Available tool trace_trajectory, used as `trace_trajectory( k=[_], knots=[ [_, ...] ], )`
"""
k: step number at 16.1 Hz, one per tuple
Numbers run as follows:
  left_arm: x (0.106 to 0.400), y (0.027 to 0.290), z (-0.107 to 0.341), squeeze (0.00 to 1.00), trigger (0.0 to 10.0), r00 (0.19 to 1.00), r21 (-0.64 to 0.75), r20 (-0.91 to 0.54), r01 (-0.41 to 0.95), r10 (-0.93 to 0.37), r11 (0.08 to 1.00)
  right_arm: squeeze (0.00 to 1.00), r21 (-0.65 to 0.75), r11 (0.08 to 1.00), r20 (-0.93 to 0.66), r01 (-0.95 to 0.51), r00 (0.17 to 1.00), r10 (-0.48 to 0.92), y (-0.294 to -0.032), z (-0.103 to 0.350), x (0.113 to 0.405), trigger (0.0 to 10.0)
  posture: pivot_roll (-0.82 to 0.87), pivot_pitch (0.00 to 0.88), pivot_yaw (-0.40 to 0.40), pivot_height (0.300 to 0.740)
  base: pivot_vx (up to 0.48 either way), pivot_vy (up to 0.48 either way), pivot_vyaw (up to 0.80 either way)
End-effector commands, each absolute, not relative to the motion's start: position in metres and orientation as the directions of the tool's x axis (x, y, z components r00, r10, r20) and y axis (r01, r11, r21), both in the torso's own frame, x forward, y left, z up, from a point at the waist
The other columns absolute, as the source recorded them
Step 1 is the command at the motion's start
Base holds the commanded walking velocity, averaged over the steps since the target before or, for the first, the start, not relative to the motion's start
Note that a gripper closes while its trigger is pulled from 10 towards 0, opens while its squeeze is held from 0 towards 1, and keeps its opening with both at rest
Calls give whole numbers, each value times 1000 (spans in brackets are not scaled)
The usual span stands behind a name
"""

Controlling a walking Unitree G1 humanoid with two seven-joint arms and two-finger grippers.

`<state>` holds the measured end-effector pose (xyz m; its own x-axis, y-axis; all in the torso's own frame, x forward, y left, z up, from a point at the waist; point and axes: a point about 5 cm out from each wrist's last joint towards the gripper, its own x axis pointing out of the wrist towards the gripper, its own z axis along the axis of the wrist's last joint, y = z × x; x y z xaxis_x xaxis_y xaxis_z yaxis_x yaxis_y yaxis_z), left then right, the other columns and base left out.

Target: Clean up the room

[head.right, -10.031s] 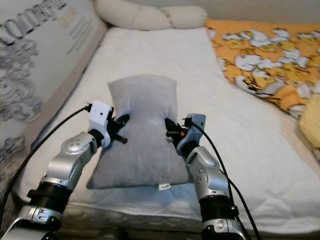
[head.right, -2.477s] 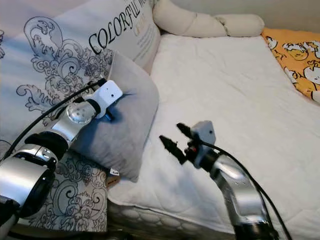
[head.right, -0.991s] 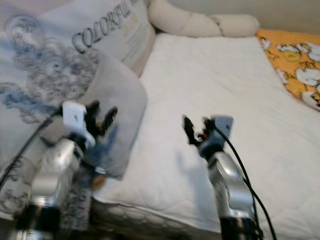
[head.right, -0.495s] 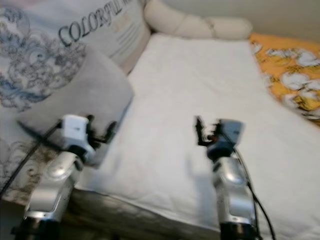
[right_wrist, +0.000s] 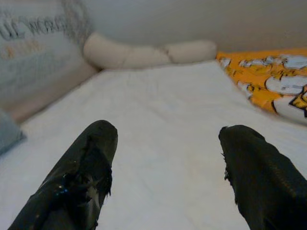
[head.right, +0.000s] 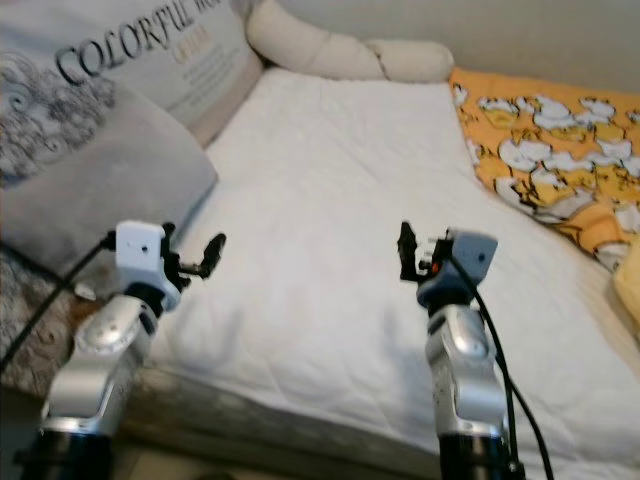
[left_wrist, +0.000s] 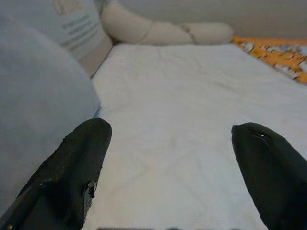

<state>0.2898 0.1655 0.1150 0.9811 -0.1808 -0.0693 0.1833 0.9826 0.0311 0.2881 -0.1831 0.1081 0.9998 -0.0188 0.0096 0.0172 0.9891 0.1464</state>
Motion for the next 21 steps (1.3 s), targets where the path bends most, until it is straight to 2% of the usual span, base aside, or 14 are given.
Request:
trace_trajectory(
  k=[1, 2, 3, 4, 5, 6, 10, 11, 21],
  knots=[
    [293, 168, 115, 1000, 10000, 982, 32, -79, 175, -172, 984, 0, 100, 995, -14, 1, 1000, 1, -177, 107, 293, 10000, 74, 0, -8, 740, 0, -375, 0],
    [292, 167, 112, 1000, 10000, 982, 34, -87, 169, -165, 985, 0, 106, 994, -28, 15, 1000, -12, -177, 104, 293, 10000, 76, 0, -22, 740, 0, -379, 0],
    [291, 166, 112, 1000, 10000, 984, 19, -84, 159, -157, 987, 75, 108, 994, -29, 17, 999, -14, -177, 104, 293, 10000, 76, 0, -30, 740, 0, -375, 0],
    [291, 165, 111, 1000, 10000, 985, 14, -85, 151, -149, 988, 333, 92, 996, -17, -3, 1000, 5, -173, 107, 293, 10000, 68, 0, -24, 740, 0, -349, 0],
    [292, 162, 111, 1000, 10000, 985, 0, -88, 152, -151, 988, 588, 11, 1000, 12, -11, 1000, 11, -172, 111, 295, 10000, 59, 0, -13, 740, 0, -352, 0],
    [292, 160, 110, 1000, 10000, 982, 1, -92, 166, -165, 986, 1000, -24, 1000, 31, -18, 999, 19, -172, 113, 295, 10000, 61, 0, -10, 740, 0, -349, 0],
    [292, 168, 110, 1000, 10000, 989, -6, -92, 120, -120, 993, 1000, -11, 1000, 18, 0, 1000, 0, -175, 110, 294, 10000, 60, 0, -10, 740, 0, -350, 0],
    [293, 168, 109, 1000, 10000, 987, 3, -99, 124, -123, 992, 1000, 7, 999, -13, -54, 998, 54, -170, 106, 294, 10000, 59, 0, -8, 740, 0, -345, 0],
    [292, 166, 107, 1000, 10000, 984, 35, -108, 145, -140, 989, 1000, 14, 999, -38, -33, 999, 34, -174, 100, 293, 10000, 56, 0, -6, 740, 0, -350, 0]
  ],
)
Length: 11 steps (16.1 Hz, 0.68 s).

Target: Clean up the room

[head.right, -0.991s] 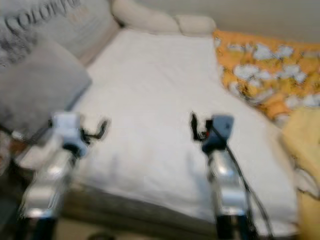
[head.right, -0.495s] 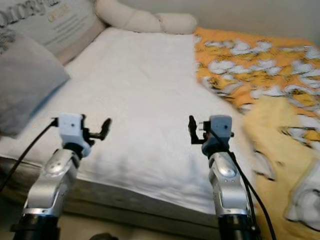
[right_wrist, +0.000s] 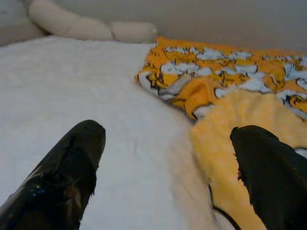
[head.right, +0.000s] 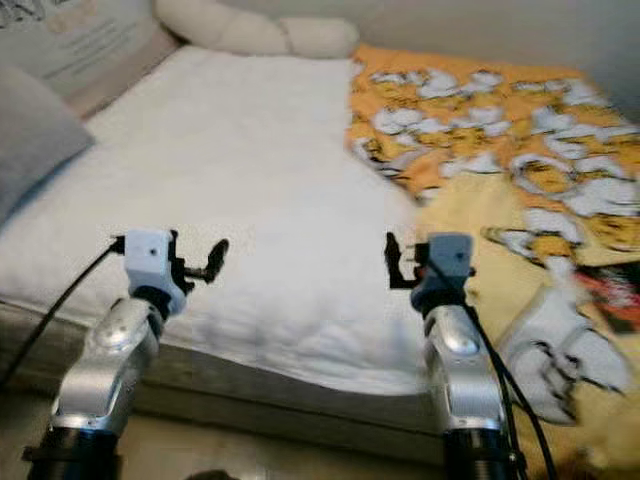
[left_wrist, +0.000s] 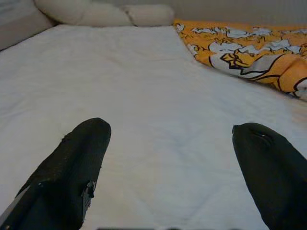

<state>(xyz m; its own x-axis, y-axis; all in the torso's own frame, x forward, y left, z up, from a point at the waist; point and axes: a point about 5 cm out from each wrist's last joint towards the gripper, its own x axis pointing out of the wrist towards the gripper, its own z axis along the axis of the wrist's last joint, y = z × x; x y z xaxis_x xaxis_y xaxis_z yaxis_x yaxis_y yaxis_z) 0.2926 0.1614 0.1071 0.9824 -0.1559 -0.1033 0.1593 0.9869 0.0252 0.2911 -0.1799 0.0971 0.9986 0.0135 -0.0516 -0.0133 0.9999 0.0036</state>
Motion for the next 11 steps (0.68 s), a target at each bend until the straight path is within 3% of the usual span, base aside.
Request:
trace_trajectory(
  k=[1, 11],
  knots=[
    [292, 167, 107, 1000, 10000, 984, 35, -108, 145, -140, 989, 1000, 15, 999, -38, -33, 999, 34, -174, 100, 293, 10000, 56, 0, -6, 740, 0, -345, 0],
    [293, 165, 106, 1000, 10000, 983, 46, -115, 151, -145, 987, 1000, 0, 999, -46, -44, 998, 44, -174, 99, 294, 10000, 55, 0, -8, 740, 0, -348, 0]
  ],
)
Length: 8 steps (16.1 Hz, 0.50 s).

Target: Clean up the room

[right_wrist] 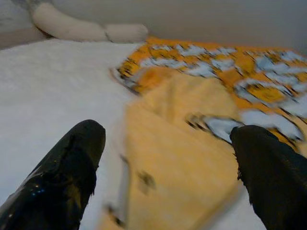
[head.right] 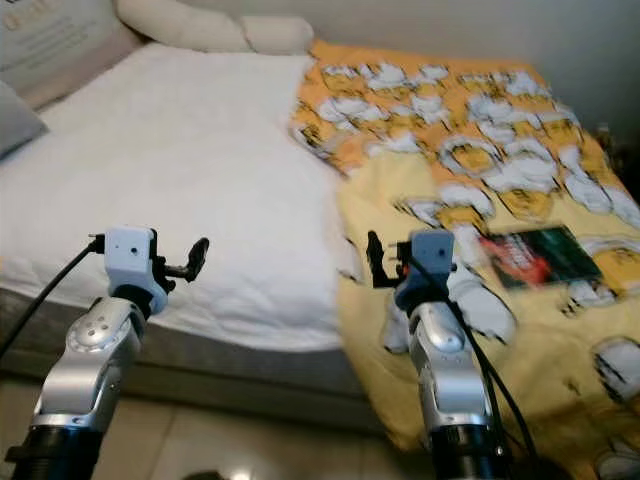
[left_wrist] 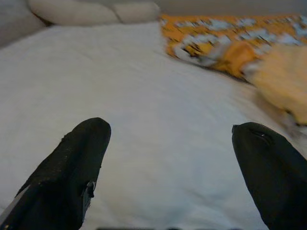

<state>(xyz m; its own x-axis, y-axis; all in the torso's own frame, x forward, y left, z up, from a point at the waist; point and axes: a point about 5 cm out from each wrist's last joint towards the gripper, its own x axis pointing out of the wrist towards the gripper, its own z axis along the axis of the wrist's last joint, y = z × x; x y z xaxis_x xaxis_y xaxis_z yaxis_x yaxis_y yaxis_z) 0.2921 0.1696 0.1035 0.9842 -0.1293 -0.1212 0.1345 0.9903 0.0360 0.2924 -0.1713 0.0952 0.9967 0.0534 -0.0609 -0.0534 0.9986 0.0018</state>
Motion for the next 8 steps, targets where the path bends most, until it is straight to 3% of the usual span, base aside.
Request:
trace_trajectory(
  k=[1, 4, 8],
  knots=[
    [293, 165, 105, 1000, 10000, 983, 47, -115, 152, -145, 987, 1000, -1, 999, -47, -45, 998, 45, -174, 99, 294, 10000, 55, 0, -8, 740, 0, -345, 0],
    [293, 165, 106, 1000, 10000, 983, 48, -114, 153, -147, 987, 1000, -7, 999, -46, -48, 998, 47, -174, 99, 295, 10000, 55, 0, -8, 740, 0, -347, 148],
    [294, 165, 106, 1000, 10000, 983, 52, -112, 153, -146, 987, 1000, -16, 998, -50, -55, 997, 54, -173, 99, 296, 10000, 54, 0, -6, 740, 0, -400, 800]
  ],
)
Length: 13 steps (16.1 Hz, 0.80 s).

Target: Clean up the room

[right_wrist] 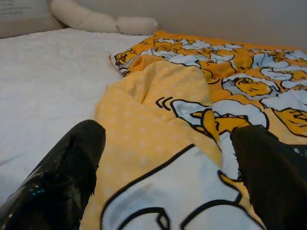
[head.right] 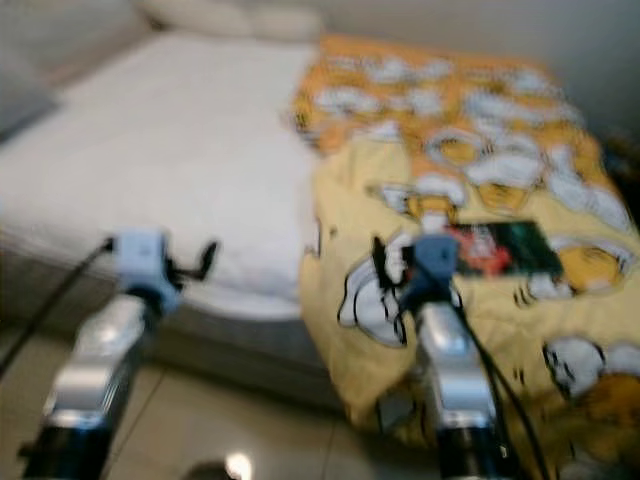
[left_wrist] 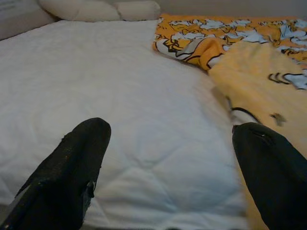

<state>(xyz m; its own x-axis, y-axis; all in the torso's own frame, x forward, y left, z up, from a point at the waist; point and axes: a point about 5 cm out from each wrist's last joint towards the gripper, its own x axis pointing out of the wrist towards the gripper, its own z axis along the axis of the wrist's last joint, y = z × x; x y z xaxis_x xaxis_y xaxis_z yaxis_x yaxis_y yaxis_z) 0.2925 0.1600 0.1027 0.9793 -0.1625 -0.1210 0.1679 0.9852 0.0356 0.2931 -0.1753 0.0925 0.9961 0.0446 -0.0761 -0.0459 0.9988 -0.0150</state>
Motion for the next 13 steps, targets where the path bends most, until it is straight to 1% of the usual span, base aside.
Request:
trace_trajectory(
  k=[1, 13],
  knots=[
    [294, 165, 106, 1000, 10000, 983, 53, -112, 153, -147, 987, 1000, -16, 998, -51, -57, 997, 56, -173, 99, 296, 10000, 53, 0, -5, 740, 0, -435, 800],
    [296, 165, 106, 1000, 10000, 983, 61, -114, 152, -144, 986, 1000, -16, 998, -58, -54, 997, 53, -174, 99, 298, 10000, 52, 0, -6, 740, 0, -435, 800]
  ],
)
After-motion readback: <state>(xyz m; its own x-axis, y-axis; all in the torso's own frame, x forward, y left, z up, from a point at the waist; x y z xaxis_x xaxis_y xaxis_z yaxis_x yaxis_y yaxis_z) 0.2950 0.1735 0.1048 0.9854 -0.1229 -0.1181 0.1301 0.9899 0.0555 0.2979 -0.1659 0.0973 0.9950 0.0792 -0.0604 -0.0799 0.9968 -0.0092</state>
